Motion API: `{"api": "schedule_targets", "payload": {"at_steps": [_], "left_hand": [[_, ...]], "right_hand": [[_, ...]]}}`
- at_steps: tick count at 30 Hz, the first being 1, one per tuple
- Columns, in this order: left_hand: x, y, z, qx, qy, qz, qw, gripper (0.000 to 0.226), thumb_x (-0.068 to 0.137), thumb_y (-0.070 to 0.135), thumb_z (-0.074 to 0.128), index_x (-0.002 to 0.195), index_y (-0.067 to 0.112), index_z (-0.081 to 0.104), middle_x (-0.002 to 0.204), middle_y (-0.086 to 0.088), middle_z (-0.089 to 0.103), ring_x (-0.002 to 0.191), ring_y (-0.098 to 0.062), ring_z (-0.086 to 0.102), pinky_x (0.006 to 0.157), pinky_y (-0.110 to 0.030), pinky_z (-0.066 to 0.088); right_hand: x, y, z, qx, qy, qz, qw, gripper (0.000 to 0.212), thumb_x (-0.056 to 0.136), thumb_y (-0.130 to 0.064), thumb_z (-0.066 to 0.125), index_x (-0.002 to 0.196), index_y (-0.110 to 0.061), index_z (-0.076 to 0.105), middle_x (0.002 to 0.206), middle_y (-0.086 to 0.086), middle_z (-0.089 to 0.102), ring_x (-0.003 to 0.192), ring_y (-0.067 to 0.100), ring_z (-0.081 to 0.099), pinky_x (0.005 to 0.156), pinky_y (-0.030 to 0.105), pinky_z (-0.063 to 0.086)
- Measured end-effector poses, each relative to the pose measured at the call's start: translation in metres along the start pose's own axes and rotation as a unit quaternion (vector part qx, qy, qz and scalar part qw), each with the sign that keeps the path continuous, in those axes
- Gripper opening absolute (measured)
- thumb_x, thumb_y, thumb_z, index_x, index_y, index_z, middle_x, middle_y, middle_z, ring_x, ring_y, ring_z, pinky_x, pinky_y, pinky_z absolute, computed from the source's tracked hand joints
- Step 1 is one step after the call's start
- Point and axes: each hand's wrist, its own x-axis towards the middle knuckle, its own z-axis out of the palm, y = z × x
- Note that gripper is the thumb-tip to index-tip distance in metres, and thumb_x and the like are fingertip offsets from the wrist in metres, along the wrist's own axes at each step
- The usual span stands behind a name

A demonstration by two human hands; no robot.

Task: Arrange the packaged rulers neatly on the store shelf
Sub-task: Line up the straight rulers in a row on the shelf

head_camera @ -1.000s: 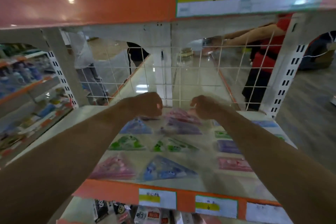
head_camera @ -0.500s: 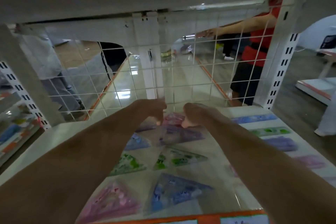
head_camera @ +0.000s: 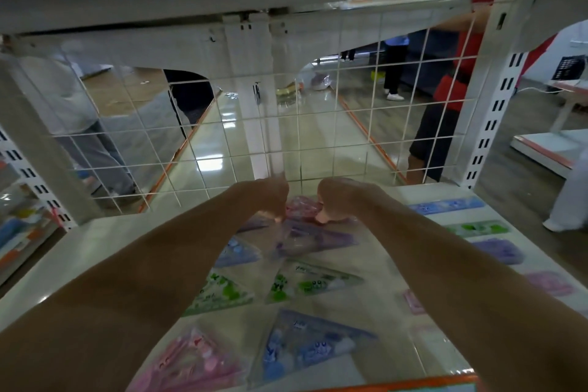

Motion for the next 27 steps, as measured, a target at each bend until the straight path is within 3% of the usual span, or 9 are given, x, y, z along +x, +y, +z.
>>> {"api": "schedule_targets", "payload": {"at_steps": [3, 6, 9, 13, 16, 20, 22, 25, 27], "left_hand": [[-0.003, -0.001, -0.003, -0.016, 0.006, -0.004, 1.000, 0.047, 0.078, 0.023, 0.075, 0.118, 0.001, 0.061, 0.112, -0.009, 0.056, 0.103, -0.021, 0.057, 0.088, -0.029, 0.050], [-0.005, 0.001, -0.004, -0.019, 0.003, -0.011, 1.000, 0.056, 0.080, 0.025, 0.073, 0.127, 0.003, 0.054, 0.126, -0.008, 0.051, 0.112, -0.023, 0.054, 0.095, -0.031, 0.047], [-0.004, 0.003, -0.004, -0.018, -0.003, -0.005, 1.000, 0.046, 0.081, 0.023, 0.072, 0.120, 0.002, 0.060, 0.114, -0.008, 0.056, 0.104, -0.021, 0.057, 0.091, -0.029, 0.049], [-0.005, 0.006, -0.004, -0.018, -0.013, -0.007, 1.000, 0.041, 0.081, 0.020, 0.071, 0.114, -0.001, 0.062, 0.097, -0.005, 0.054, 0.097, -0.021, 0.056, 0.091, -0.031, 0.050], [-0.003, 0.003, -0.011, -0.048, -0.045, -0.024, 0.998, 0.038, 0.081, 0.019, 0.070, 0.114, 0.002, 0.063, 0.110, -0.008, 0.062, 0.102, -0.022, 0.060, 0.092, -0.034, 0.050], [0.005, -0.002, -0.016, -0.164, -0.037, -0.056, 0.984, 0.023, 0.087, 0.017, 0.059, 0.102, 0.000, 0.066, 0.096, -0.007, 0.069, 0.084, -0.019, 0.065, 0.071, -0.026, 0.049], [0.008, 0.001, -0.015, -0.191, -0.027, -0.067, 0.979, 0.024, 0.087, 0.024, 0.062, 0.096, 0.002, 0.066, 0.091, -0.007, 0.069, 0.080, -0.019, 0.065, 0.073, -0.029, 0.051], [0.009, 0.007, -0.012, -0.209, -0.049, -0.080, 0.973, 0.023, 0.084, 0.028, 0.067, 0.075, 0.009, 0.059, 0.070, -0.004, 0.058, 0.063, -0.016, 0.053, 0.064, -0.027, 0.046], [0.009, 0.009, -0.011, -0.226, -0.062, -0.097, 0.967, 0.027, 0.082, 0.028, 0.068, 0.067, 0.013, 0.051, 0.060, -0.001, 0.045, 0.054, -0.014, 0.041, 0.056, -0.024, 0.037]], "right_hand": [[0.005, -0.001, -0.003, -0.009, -0.022, 0.005, 1.000, 0.025, 0.081, -0.032, 0.070, 0.085, -0.013, 0.054, 0.066, -0.002, 0.047, 0.074, 0.023, 0.052, 0.060, 0.026, 0.038], [0.009, -0.003, -0.004, -0.011, -0.031, 0.011, 0.999, 0.029, 0.080, -0.036, 0.071, 0.090, -0.013, 0.057, 0.074, 0.000, 0.053, 0.076, 0.023, 0.054, 0.068, 0.031, 0.043], [0.009, -0.003, -0.003, -0.019, -0.016, 0.003, 1.000, 0.025, 0.083, -0.030, 0.069, 0.095, -0.012, 0.057, 0.085, 0.004, 0.054, 0.077, 0.023, 0.052, 0.068, 0.031, 0.041], [0.009, -0.002, -0.002, -0.018, -0.015, -0.004, 1.000, 0.023, 0.083, -0.028, 0.069, 0.090, -0.014, 0.053, 0.082, 0.004, 0.053, 0.077, 0.023, 0.051, 0.067, 0.031, 0.040], [0.012, 0.002, -0.002, 0.012, -0.030, 0.012, 0.999, 0.031, 0.082, -0.039, 0.068, 0.085, -0.013, 0.052, 0.073, -0.001, 0.053, 0.073, 0.020, 0.053, 0.069, 0.031, 0.044], [0.017, 0.010, 0.002, 0.065, 0.002, 0.039, 0.997, 0.037, 0.085, -0.044, 0.064, 0.070, -0.016, 0.046, 0.069, -0.001, 0.052, 0.061, 0.014, 0.049, 0.060, 0.029, 0.040], [0.017, 0.009, 0.003, 0.074, 0.011, 0.043, 0.996, 0.032, 0.086, -0.037, 0.067, 0.075, -0.014, 0.048, 0.069, -0.001, 0.051, 0.059, 0.012, 0.047, 0.053, 0.026, 0.037], [0.014, 0.007, 0.003, 0.105, 0.006, 0.041, 0.994, 0.026, 0.086, -0.032, 0.067, 0.085, -0.011, 0.051, 0.068, -0.001, 0.050, 0.057, 0.010, 0.046, 0.048, 0.024, 0.033], [0.013, 0.008, 0.003, 0.129, -0.001, 0.046, 0.991, 0.029, 0.085, -0.033, 0.069, 0.079, -0.011, 0.050, 0.066, -0.002, 0.050, 0.056, 0.010, 0.045, 0.048, 0.024, 0.031]]}}
